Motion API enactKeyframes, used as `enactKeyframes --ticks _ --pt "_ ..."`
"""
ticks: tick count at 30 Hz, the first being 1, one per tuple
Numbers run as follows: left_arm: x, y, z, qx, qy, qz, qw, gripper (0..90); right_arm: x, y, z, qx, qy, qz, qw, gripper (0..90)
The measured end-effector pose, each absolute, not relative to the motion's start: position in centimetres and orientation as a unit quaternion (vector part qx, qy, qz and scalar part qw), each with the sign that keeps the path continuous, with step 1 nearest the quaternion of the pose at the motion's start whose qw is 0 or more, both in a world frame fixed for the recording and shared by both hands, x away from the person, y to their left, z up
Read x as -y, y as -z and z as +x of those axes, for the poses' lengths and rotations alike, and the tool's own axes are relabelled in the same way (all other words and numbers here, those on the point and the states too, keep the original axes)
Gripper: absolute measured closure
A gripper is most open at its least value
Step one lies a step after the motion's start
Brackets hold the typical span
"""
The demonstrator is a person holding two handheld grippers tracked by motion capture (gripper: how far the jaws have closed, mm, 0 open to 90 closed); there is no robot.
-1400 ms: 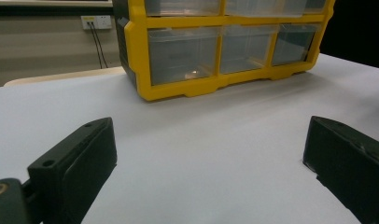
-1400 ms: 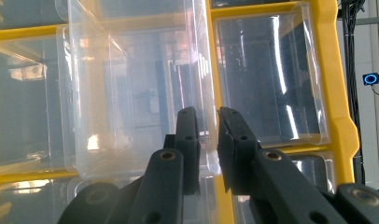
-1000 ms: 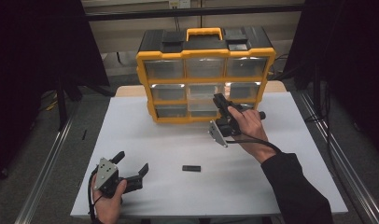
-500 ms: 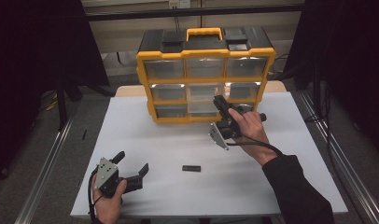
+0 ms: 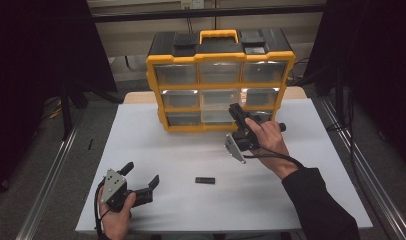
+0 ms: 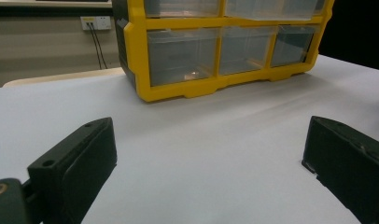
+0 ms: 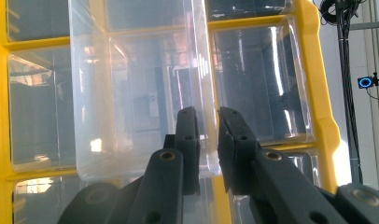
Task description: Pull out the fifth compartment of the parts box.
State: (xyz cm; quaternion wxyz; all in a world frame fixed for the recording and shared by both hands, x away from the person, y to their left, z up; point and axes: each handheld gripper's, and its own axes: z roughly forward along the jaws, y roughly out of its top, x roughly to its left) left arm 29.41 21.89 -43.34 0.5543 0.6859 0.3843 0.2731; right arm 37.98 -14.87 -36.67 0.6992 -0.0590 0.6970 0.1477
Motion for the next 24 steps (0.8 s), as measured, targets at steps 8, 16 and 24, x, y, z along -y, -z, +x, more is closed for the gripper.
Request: enactKeyframes --ticks 8,16,24 --pt "-21.87 43.34 29.40 -0.384 -0.273 0.687 0.553 2.7 14.90 36.75 37.61 -0.696 -0.151 -0.059 0.700 79.3" --pt "-21.90 43.33 29.40 -0.383 -0.274 0.688 0.552 2.7 14.90 36.85 37.26 -0.695 -0.153 -0.060 0.700 79.3" --pt "-21.91 43.33 29.39 -0.383 -0.273 0.688 0.553 2.7 14.91 36.95 37.11 -0.693 -0.158 -0.058 0.701 79.0"
